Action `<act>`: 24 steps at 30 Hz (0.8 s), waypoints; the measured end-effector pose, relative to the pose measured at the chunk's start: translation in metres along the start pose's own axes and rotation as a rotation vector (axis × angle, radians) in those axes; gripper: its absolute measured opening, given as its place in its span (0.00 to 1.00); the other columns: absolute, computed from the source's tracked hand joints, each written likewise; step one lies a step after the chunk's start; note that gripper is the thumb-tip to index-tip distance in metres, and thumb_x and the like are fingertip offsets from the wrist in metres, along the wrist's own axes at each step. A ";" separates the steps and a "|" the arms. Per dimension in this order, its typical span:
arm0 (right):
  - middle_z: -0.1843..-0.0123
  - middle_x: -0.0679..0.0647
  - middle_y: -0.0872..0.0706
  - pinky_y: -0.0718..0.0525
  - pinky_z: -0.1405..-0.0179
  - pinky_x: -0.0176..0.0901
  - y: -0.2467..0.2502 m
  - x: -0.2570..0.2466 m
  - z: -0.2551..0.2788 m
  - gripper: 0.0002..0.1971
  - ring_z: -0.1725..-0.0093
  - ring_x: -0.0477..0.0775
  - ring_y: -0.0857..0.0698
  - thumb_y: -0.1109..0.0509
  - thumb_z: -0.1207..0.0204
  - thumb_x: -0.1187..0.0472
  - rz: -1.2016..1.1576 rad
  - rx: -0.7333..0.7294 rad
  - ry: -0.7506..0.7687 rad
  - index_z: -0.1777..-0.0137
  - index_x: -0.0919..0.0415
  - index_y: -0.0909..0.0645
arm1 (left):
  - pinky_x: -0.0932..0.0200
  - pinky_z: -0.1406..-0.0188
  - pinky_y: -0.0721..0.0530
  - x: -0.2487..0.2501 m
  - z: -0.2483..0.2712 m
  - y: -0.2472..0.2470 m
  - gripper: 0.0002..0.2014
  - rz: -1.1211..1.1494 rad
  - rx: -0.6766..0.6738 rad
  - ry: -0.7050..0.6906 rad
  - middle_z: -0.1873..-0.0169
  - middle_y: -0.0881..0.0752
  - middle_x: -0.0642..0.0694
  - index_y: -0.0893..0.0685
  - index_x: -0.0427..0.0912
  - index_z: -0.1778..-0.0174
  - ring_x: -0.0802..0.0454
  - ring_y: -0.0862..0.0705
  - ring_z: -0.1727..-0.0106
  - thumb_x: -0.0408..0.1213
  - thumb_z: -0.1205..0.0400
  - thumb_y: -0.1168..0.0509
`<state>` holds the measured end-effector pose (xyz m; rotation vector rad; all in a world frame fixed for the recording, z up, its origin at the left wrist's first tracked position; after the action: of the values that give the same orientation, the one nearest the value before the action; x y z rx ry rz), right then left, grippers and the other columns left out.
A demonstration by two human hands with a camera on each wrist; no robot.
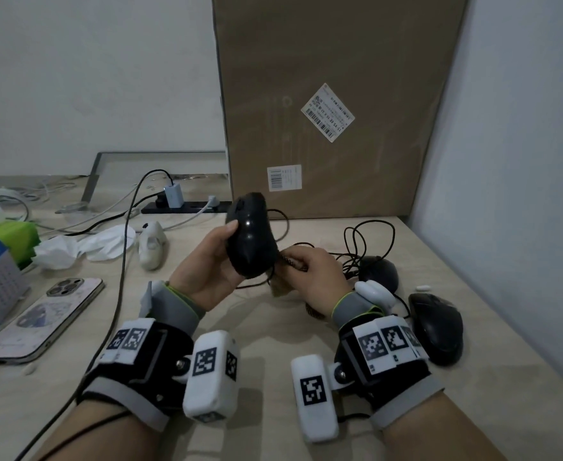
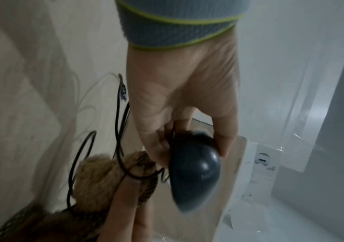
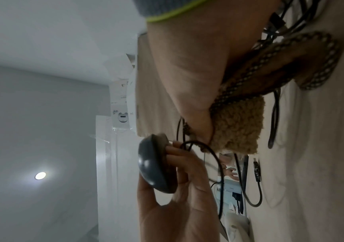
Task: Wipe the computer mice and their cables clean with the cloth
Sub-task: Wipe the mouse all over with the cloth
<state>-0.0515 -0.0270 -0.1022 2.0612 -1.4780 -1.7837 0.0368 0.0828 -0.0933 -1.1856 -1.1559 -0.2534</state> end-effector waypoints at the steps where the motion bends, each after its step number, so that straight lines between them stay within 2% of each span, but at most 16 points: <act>1: 0.61 0.46 0.11 0.24 0.38 0.64 0.003 0.003 0.000 0.04 0.50 0.56 0.14 0.30 0.27 0.48 0.006 0.024 -0.022 0.58 0.45 0.15 | 0.54 0.60 0.12 0.010 -0.001 0.006 0.19 0.041 0.050 -0.067 0.50 0.11 0.38 0.21 0.38 0.35 0.45 0.10 0.51 0.39 0.21 0.39; 2: 0.63 0.45 0.12 0.24 0.38 0.63 0.007 0.005 0.000 0.05 0.51 0.56 0.14 0.30 0.27 0.47 0.014 0.054 -0.046 0.61 0.45 0.17 | 0.55 0.60 0.11 0.022 -0.001 0.016 0.19 0.107 0.097 -0.139 0.50 0.11 0.39 0.23 0.38 0.33 0.46 0.10 0.51 0.39 0.20 0.40; 3: 0.64 0.44 0.14 0.25 0.38 0.60 0.012 0.007 0.000 0.06 0.51 0.55 0.15 0.30 0.27 0.47 0.031 0.093 -0.071 0.62 0.45 0.18 | 0.55 0.59 0.11 0.037 -0.001 0.029 0.23 0.195 0.138 -0.217 0.50 0.10 0.40 0.24 0.40 0.30 0.46 0.10 0.50 0.38 0.23 0.35; 5: 0.64 0.43 0.17 0.29 0.41 0.51 0.025 0.010 0.001 0.08 0.51 0.54 0.17 0.31 0.25 0.46 0.082 0.198 -0.112 0.62 0.47 0.21 | 0.53 0.57 0.11 0.062 0.002 0.062 0.44 0.349 0.223 -0.350 0.48 0.10 0.41 0.24 0.43 0.29 0.45 0.11 0.46 0.37 0.44 0.18; 6: 0.65 0.43 0.18 0.30 0.44 0.49 0.031 0.010 0.002 0.10 0.52 0.54 0.18 0.33 0.24 0.46 0.090 0.251 -0.128 0.63 0.48 0.22 | 0.52 0.55 0.12 0.070 0.004 0.077 0.53 0.405 0.261 -0.394 0.45 0.11 0.41 0.23 0.42 0.30 0.45 0.13 0.42 0.38 0.56 0.14; 8: 0.70 0.44 0.22 0.29 0.45 0.50 0.037 0.010 0.005 0.15 0.57 0.54 0.20 0.35 0.23 0.45 0.067 0.324 -0.146 0.67 0.51 0.26 | 0.52 0.51 0.16 0.076 0.006 0.097 0.55 0.476 0.289 -0.427 0.42 0.14 0.41 0.20 0.41 0.37 0.44 0.17 0.36 0.39 0.67 0.13; 9: 0.71 0.44 0.23 0.27 0.45 0.51 0.039 0.010 0.006 0.17 0.59 0.54 0.20 0.36 0.22 0.45 0.045 0.346 -0.155 0.68 0.53 0.27 | 0.53 0.51 0.15 0.072 0.005 0.098 0.52 0.468 0.296 -0.397 0.43 0.14 0.41 0.19 0.42 0.40 0.44 0.17 0.37 0.39 0.65 0.13; 10: 0.72 0.45 0.24 0.24 0.46 0.52 0.040 0.010 0.007 0.17 0.60 0.55 0.20 0.36 0.22 0.46 0.016 0.365 -0.157 0.68 0.56 0.26 | 0.54 0.54 0.14 0.065 0.005 0.089 0.46 0.428 0.290 -0.345 0.44 0.14 0.41 0.19 0.42 0.40 0.44 0.16 0.39 0.38 0.58 0.14; 11: 0.72 0.45 0.23 0.22 0.47 0.53 0.040 0.009 0.008 0.17 0.61 0.56 0.20 0.36 0.22 0.47 -0.013 0.380 -0.153 0.66 0.58 0.24 | 0.55 0.56 0.12 0.057 0.004 0.079 0.38 0.369 0.277 -0.288 0.45 0.13 0.41 0.20 0.42 0.37 0.45 0.15 0.42 0.38 0.45 0.17; 13: 0.70 0.48 0.20 0.19 0.49 0.57 0.039 0.008 0.007 0.16 0.61 0.58 0.18 0.35 0.22 0.48 -0.052 0.388 -0.118 0.62 0.61 0.21 | 0.54 0.60 0.11 0.037 0.002 0.053 0.21 0.214 0.218 -0.172 0.46 0.13 0.40 0.22 0.42 0.32 0.45 0.11 0.48 0.40 0.22 0.33; 14: 0.68 0.49 0.18 0.19 0.50 0.60 0.037 0.007 0.006 0.16 0.61 0.59 0.18 0.35 0.22 0.48 -0.063 0.376 -0.090 0.62 0.61 0.21 | 0.54 0.60 0.11 0.028 0.001 0.037 0.18 0.135 0.169 -0.119 0.47 0.12 0.40 0.21 0.41 0.34 0.45 0.10 0.50 0.40 0.20 0.38; 16: 0.67 0.52 0.15 0.19 0.52 0.65 0.032 0.004 0.004 0.15 0.60 0.60 0.16 0.35 0.23 0.47 -0.074 0.332 -0.039 0.62 0.58 0.21 | 0.52 0.58 0.11 0.010 0.001 0.011 0.23 0.041 0.049 -0.025 0.46 0.13 0.37 0.19 0.38 0.38 0.44 0.10 0.51 0.40 0.28 0.28; 18: 0.65 0.50 0.13 0.19 0.49 0.65 0.023 0.000 0.003 0.12 0.58 0.60 0.15 0.36 0.25 0.46 -0.047 0.251 -0.016 0.61 0.53 0.19 | 0.50 0.57 0.11 -0.005 0.002 -0.002 0.38 0.007 -0.044 0.051 0.44 0.13 0.34 0.18 0.36 0.38 0.42 0.11 0.48 0.41 0.45 0.17; 19: 0.63 0.50 0.12 0.20 0.46 0.65 0.017 -0.002 0.002 0.10 0.56 0.61 0.14 0.36 0.25 0.48 -0.017 0.187 -0.023 0.59 0.50 0.17 | 0.49 0.55 0.11 -0.012 0.001 -0.004 0.41 -0.012 -0.072 0.085 0.42 0.14 0.33 0.18 0.36 0.38 0.42 0.11 0.46 0.42 0.48 0.15; 22: 0.54 0.53 0.09 0.24 0.37 0.61 0.003 -0.005 0.003 0.08 0.46 0.59 0.14 0.35 0.22 0.56 0.098 -0.010 -0.063 0.50 0.48 0.14 | 0.47 0.47 0.12 -0.025 0.002 -0.009 0.36 -0.074 -0.136 0.171 0.40 0.15 0.34 0.12 0.38 0.43 0.43 0.12 0.44 0.44 0.48 0.15; 24: 0.50 0.53 0.09 0.25 0.36 0.58 0.001 -0.007 0.005 0.10 0.44 0.58 0.15 0.35 0.22 0.58 0.140 -0.068 -0.087 0.47 0.48 0.13 | 0.49 0.55 0.11 -0.030 0.003 -0.010 0.35 -0.164 -0.138 0.209 0.46 0.12 0.36 0.13 0.38 0.44 0.45 0.10 0.50 0.45 0.47 0.16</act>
<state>-0.0551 -0.0202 -0.0979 1.8226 -1.5185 -1.8638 0.0152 0.0691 -0.1118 -1.1555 -1.0648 -0.5766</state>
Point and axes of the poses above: each hand's wrist, its own z-axis away from the middle knuckle, its own y-axis out of the back of the hand, x = y × z, the point moved 8 cm from there along -z, towards the middle knuckle
